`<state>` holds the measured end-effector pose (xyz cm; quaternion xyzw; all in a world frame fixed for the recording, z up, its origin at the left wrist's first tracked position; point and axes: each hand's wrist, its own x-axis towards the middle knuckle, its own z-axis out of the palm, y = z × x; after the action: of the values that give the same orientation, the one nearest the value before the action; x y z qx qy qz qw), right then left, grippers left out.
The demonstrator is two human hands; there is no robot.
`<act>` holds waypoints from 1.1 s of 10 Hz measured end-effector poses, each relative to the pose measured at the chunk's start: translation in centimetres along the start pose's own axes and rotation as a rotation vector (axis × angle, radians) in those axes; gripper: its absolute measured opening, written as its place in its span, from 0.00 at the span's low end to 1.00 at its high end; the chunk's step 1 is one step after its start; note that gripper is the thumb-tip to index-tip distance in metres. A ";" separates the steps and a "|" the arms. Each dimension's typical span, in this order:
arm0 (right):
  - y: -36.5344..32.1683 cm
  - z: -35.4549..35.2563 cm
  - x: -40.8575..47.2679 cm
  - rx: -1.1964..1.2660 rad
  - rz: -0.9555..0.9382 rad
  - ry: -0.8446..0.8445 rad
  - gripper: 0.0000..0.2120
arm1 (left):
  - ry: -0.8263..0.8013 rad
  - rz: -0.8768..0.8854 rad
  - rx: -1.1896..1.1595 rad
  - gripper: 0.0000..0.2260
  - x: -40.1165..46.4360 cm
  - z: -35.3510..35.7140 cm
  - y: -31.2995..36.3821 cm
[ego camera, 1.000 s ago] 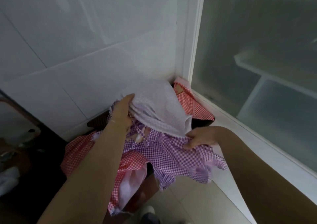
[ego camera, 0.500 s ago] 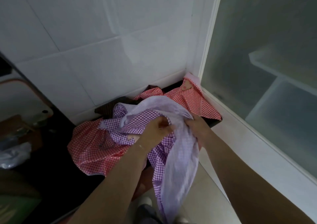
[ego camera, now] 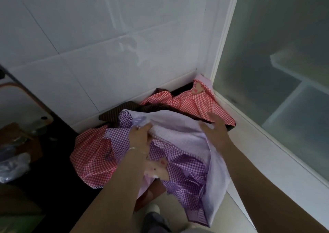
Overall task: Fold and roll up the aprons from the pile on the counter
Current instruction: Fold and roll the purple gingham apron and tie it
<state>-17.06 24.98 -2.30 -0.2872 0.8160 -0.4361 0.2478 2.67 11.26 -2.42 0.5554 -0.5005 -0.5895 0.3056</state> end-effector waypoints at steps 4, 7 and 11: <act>-5.4 5.9 2.0 0.159 -0.006 -0.375 0.14 | -0.201 -0.091 -0.075 0.13 1.6 0.6 2.6; -4.4 7.5 2.8 0.423 0.239 -0.397 0.09 | 0.078 -0.648 -0.044 0.18 6.7 -5.9 -8.5; -4.9 4.7 0.7 0.452 0.215 -0.796 0.10 | -0.424 -0.462 -0.246 0.07 5.2 -2.1 -5.7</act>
<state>-13.25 19.59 -0.59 -0.2847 0.5674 -0.4306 0.6416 4.77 7.77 -9.33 0.4781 -0.3388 -0.8018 0.1175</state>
